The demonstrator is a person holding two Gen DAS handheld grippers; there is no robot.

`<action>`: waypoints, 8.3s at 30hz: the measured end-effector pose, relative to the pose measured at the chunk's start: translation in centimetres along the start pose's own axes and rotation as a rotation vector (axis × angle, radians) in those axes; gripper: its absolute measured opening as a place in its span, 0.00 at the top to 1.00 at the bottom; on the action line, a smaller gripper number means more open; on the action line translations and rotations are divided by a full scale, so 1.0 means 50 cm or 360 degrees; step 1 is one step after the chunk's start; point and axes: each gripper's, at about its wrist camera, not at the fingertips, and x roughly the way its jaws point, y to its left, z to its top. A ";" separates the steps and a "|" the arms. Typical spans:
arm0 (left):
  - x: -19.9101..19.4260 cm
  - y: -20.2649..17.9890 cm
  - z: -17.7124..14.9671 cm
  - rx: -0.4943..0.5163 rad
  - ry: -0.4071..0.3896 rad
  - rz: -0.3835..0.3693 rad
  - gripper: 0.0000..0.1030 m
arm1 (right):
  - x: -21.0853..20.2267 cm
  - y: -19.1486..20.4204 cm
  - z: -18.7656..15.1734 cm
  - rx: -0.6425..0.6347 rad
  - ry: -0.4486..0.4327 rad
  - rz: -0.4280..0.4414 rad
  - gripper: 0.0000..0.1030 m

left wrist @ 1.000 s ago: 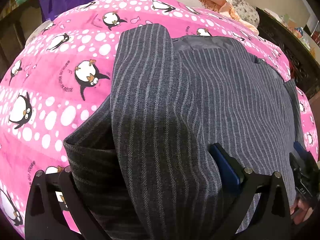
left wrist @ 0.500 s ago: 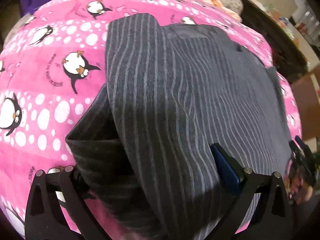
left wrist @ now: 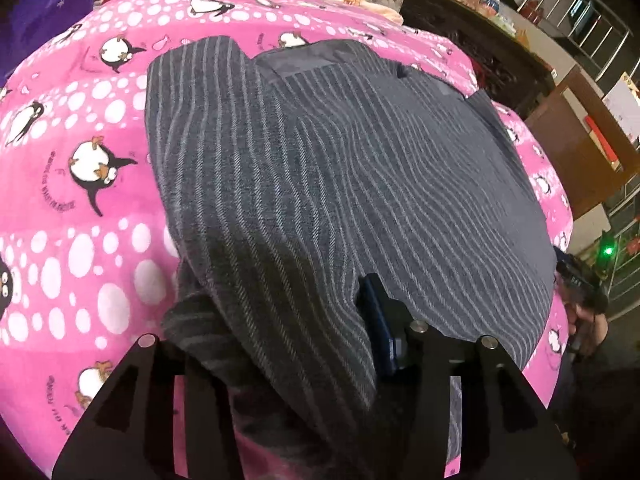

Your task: Fold large clothes

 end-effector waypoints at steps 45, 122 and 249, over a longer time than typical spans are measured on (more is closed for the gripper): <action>0.222 -0.598 0.249 -0.0124 -0.0007 -0.0068 0.36 | -0.106 -0.130 -0.080 0.0208 -0.0013 0.0071 0.10; 0.069 -0.432 -0.001 -0.0067 -0.0185 -0.0325 0.51 | -0.061 0.101 0.155 -0.0443 0.0306 0.0616 0.83; -0.108 -0.147 -0.005 -0.0062 -0.0557 0.0287 0.41 | -0.065 0.393 0.266 -0.0621 -0.0005 0.0968 0.58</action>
